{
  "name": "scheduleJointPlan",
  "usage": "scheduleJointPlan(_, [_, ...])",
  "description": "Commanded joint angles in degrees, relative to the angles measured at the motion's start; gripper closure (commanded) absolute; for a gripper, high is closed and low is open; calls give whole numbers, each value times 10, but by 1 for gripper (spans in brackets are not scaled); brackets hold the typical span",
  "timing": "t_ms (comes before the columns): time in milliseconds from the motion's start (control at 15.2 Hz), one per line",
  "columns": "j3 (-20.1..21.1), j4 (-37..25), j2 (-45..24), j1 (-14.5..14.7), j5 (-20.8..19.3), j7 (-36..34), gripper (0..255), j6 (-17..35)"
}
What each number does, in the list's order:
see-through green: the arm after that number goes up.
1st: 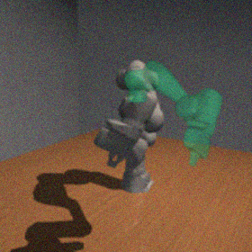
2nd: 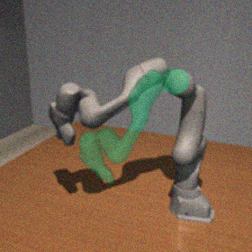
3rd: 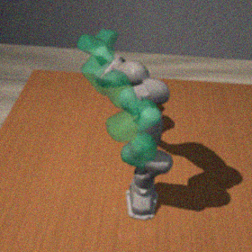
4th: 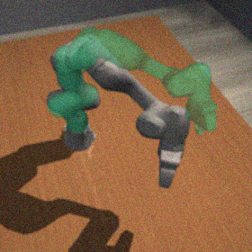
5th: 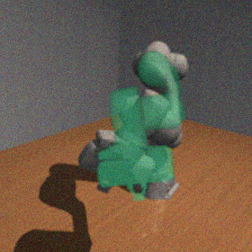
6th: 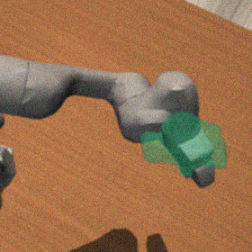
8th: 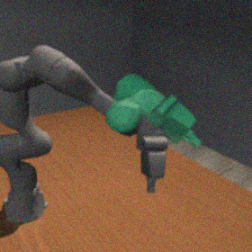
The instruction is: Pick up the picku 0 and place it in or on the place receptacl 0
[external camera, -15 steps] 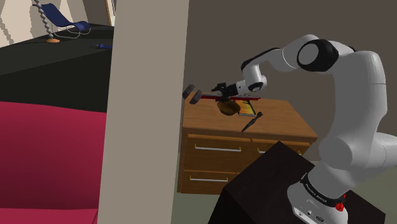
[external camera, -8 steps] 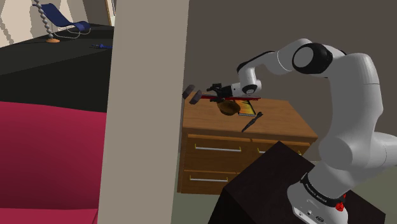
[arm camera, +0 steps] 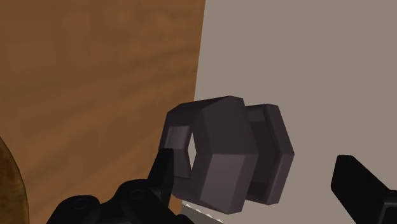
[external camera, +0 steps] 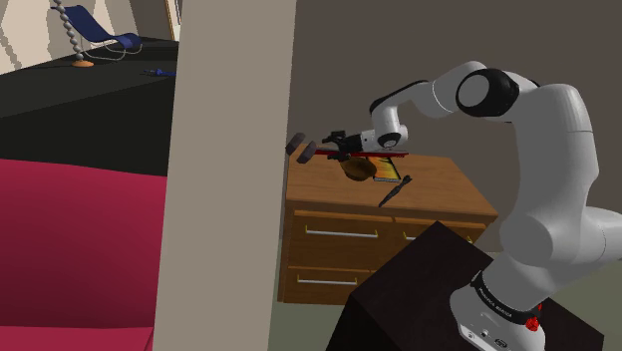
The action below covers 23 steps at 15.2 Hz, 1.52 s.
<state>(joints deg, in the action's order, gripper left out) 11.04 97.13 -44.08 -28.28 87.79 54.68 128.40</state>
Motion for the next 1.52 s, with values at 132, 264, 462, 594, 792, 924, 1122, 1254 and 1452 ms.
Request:
scheduleJointPlan(132, [0,0,0,0,0,0,255,0])
scheduleJointPlan(264, [0,0,0,0,0,0,255,0])
scheduleJointPlan(462, [0,0,0,0,0,0,255,0])
scheduleJointPlan(594, [0,0,0,0,0,0,255,0])
scheduleJointPlan(792, [-73,-66,12,105,-183,-178,0,84])
scheduleJointPlan(924, [-181,-172,-24,220,-397,-385,0,74])
scheduleJointPlan(1122, [-291,-367,-131,304,-555,-547,0,-35])
scheduleJointPlan(1254, [-290,-379,-146,303,-552,-548,0,-31])
scheduleJointPlan(1452, [-287,-398,-169,301,-550,-551,0,-27])
